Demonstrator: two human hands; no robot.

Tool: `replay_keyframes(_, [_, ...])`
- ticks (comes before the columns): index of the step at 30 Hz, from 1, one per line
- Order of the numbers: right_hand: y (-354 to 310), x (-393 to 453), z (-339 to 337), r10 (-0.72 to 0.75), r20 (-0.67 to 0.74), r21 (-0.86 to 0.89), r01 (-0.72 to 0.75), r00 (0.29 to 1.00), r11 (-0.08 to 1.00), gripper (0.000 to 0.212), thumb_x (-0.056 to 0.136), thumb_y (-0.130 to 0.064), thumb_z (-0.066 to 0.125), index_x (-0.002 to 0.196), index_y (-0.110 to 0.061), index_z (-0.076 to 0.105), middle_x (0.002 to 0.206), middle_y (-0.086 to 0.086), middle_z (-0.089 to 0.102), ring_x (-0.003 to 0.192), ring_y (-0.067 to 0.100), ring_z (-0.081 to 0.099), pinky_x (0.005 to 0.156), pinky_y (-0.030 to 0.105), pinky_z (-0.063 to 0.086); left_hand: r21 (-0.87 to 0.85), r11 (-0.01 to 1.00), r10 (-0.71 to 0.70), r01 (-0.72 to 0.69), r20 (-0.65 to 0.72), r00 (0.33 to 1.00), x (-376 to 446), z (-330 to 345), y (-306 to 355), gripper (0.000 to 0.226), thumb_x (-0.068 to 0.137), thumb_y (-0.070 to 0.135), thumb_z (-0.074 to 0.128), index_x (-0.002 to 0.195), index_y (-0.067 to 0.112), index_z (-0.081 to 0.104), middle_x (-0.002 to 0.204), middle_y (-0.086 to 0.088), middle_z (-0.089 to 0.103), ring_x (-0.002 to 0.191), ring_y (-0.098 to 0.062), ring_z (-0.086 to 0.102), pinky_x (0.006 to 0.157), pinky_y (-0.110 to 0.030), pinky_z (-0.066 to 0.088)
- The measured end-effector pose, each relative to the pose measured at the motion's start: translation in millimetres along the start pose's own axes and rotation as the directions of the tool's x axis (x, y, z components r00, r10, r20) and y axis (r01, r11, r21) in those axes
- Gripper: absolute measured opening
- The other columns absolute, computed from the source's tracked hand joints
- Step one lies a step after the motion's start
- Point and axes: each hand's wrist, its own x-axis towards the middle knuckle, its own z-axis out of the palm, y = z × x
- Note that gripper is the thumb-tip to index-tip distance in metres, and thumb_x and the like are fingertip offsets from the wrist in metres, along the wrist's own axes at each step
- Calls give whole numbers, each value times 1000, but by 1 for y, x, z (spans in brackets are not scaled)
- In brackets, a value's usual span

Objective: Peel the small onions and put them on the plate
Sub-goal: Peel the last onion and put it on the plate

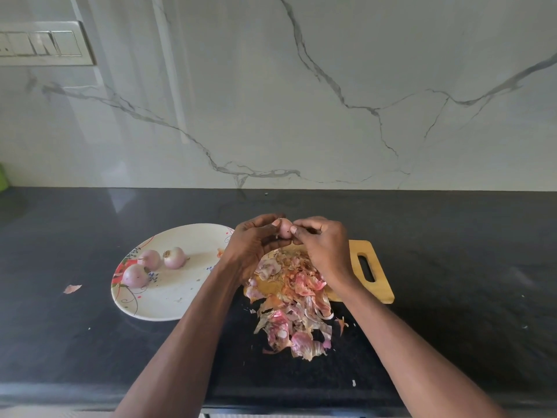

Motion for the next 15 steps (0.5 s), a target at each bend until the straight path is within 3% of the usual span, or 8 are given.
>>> replay_keyframes(6, [2, -4, 6, -245, -10, -266, 234, 969, 935, 9, 89, 1, 69, 89, -7, 75, 90, 0, 67, 77, 6, 59, 70, 5, 46, -6, 1000, 11, -11, 34, 999, 0, 3, -2, 32, 82, 9, 70, 112, -2, 68, 94, -20, 74, 87, -26, 73, 90, -39, 60])
replay_keyframes(11, [5, -3, 12, -238, 0, -370, 221, 971, 902, 8, 93, 2, 60, 91, -5, 62, 91, -1, 55, 77, 12, 51, 61, 7, 38, 5, 1000, -2, 2, 26, 1000, -1, 5, -2, 16, 95, -2, 58, 109, -3, 67, 93, -19, 73, 86, -26, 73, 82, -35, 63])
replay_keyframes(15, [7, 0, 11, -141, -27, -331, 124, 990, 935, 8, 97, 0, 54, 93, -6, 56, 93, 3, 56, 82, 14, 51, 62, 11, 39, -41, 999, -29, 31, 50, 998, -4, 7, 2, 16, 98, -4, 51, 109, -5, 63, 98, -20, 71, 90, -29, 72, 84, -37, 62])
